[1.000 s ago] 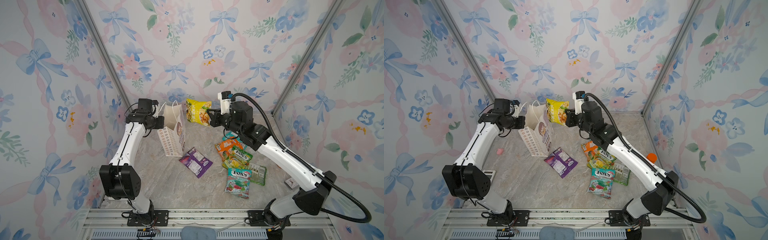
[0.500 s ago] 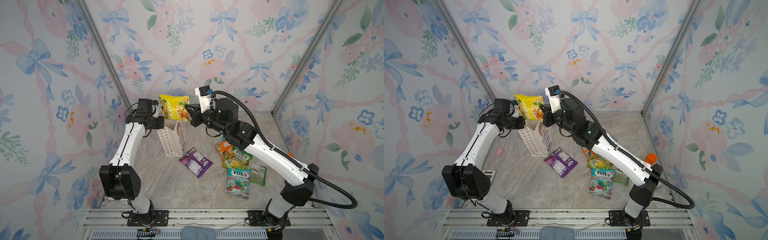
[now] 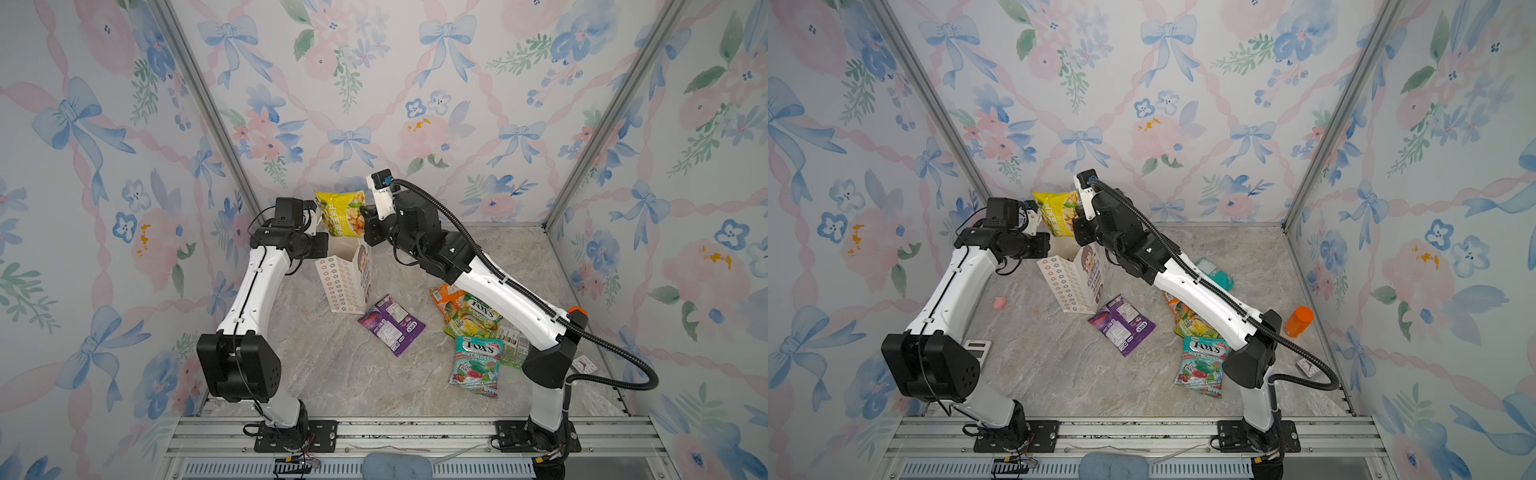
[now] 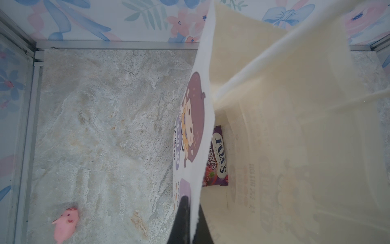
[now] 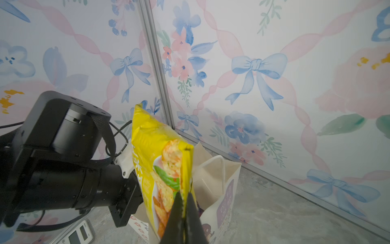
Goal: Place the snacks into the paper bag
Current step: Place the snack in the paper bag.
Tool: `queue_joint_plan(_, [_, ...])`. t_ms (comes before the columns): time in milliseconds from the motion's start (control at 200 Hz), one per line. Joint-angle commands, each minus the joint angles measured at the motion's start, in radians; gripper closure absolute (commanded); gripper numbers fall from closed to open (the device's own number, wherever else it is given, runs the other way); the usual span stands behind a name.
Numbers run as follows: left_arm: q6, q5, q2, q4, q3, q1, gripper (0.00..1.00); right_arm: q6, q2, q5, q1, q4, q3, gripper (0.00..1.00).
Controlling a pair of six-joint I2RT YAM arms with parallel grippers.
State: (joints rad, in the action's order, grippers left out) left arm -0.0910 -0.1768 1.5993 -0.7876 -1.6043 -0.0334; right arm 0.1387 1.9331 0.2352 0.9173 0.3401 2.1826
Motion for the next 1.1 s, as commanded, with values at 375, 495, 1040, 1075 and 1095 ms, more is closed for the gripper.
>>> queue_joint_plan(375, [-0.019,-0.034,-0.047,0.005,0.015,-0.005,1.00,-0.071,-0.041,0.187,-0.035,0.043,-0.052,1.00])
queue_joint_plan(495, [-0.022,-0.041,-0.052,0.010,0.017,-0.005,1.00,-0.082,0.007,0.202,-0.034,0.110,0.011,1.00])
queue_joint_plan(1040, [-0.024,-0.052,-0.063,0.019,0.022,-0.003,1.00,-0.120,0.184,0.222,0.005,0.332,0.266,1.00])
queue_joint_plan(1075, [-0.024,-0.052,-0.062,0.019,0.021,-0.002,1.00,-0.117,0.185,0.222,0.006,0.334,0.266,1.00])
queue_joint_plan(1095, [-0.025,-0.052,-0.062,0.018,0.022,-0.003,1.00,-0.118,0.186,0.221,0.006,0.335,0.266,1.00])
